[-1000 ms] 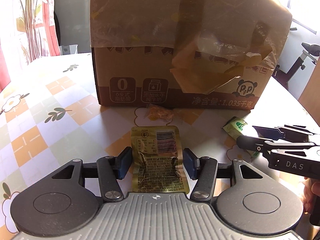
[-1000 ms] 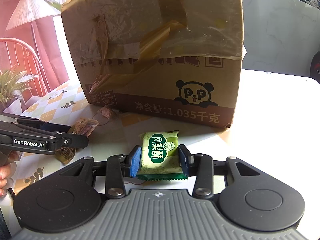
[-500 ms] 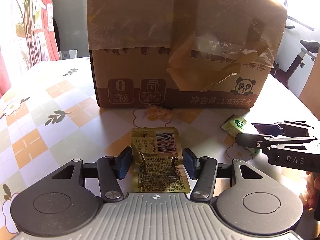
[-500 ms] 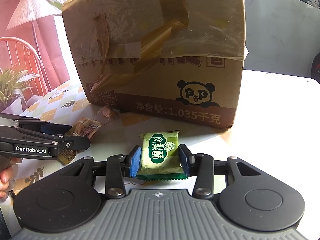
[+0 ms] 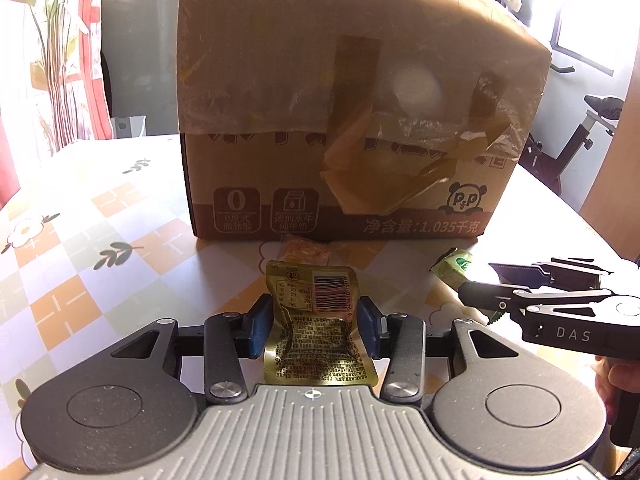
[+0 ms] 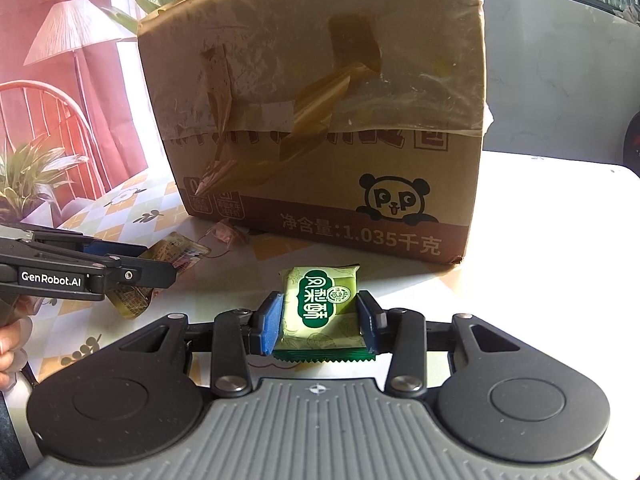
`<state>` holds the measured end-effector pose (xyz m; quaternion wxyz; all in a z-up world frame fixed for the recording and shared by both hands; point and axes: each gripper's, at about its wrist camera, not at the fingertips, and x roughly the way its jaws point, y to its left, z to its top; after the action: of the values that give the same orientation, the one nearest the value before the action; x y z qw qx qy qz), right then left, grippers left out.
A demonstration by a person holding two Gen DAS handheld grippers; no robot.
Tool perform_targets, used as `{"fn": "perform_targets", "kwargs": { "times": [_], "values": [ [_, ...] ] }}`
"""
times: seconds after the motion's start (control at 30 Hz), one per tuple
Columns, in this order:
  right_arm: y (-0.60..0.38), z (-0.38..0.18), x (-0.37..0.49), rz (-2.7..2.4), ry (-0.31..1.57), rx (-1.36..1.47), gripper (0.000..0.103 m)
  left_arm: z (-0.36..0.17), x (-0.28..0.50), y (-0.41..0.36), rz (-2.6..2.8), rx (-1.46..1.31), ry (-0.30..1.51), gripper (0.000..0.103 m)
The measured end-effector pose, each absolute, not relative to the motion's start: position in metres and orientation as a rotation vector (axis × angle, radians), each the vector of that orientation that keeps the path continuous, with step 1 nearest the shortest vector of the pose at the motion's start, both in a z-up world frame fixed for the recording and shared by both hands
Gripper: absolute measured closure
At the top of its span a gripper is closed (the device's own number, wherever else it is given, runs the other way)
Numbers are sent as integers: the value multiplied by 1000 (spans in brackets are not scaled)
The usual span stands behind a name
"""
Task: Organize snacks
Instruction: 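Carry both snacks over the box and open both tools to drop them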
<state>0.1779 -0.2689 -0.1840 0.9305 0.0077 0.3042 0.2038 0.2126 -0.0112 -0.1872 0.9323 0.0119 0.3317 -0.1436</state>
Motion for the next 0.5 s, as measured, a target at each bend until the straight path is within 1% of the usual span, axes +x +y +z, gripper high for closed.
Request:
{"fn": "perform_targets", "kwargs": {
  "times": [0.23, 0.5],
  "values": [
    [-278, -152, 162, 429, 543, 46, 61, -141, 203, -2, -322, 14, 543, 56],
    [-283, -83, 151, 476, 332, 64, 61, -71, 197, -8, -399, 34, 340, 55]
  ]
}}
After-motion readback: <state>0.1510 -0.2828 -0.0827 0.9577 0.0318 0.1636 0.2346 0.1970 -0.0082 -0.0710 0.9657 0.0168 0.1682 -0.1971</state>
